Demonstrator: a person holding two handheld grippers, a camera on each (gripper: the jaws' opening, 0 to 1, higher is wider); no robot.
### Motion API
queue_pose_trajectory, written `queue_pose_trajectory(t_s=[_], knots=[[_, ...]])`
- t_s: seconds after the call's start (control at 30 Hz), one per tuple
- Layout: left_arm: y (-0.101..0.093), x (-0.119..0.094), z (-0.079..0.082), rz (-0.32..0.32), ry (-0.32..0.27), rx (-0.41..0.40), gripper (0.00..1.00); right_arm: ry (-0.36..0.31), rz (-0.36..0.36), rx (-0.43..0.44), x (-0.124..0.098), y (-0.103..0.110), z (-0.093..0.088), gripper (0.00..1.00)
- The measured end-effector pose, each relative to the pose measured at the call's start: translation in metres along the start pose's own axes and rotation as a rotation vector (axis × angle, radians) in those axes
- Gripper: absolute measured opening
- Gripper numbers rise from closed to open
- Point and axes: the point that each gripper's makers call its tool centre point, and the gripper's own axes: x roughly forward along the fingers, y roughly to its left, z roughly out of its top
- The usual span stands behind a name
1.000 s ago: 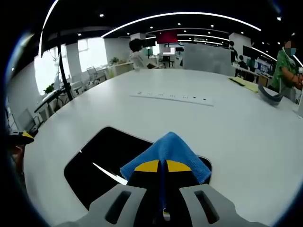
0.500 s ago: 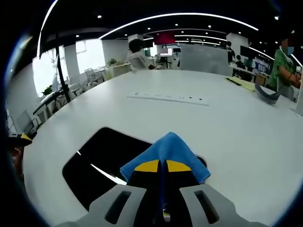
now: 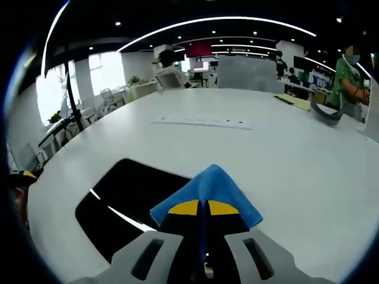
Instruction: Wipe the mirror surface with the cleaning cloth until all visible marks leave the cleaned area.
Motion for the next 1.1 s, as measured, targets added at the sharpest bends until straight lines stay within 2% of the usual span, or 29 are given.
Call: queue_pose_trajectory(t_s=[0.5,1.1], knots=[[0.003,-0.005,0.002,0.012,-0.013,-0.004,0.86,0.005,-0.001,-0.014,-0.002,0.000,-0.002,0.00],[-0.004,-0.005,0.006,-0.001,-0.028,0.004,0.86,0.008,-0.014,-0.010,-0.020,-0.002,-0.015,0.00]])
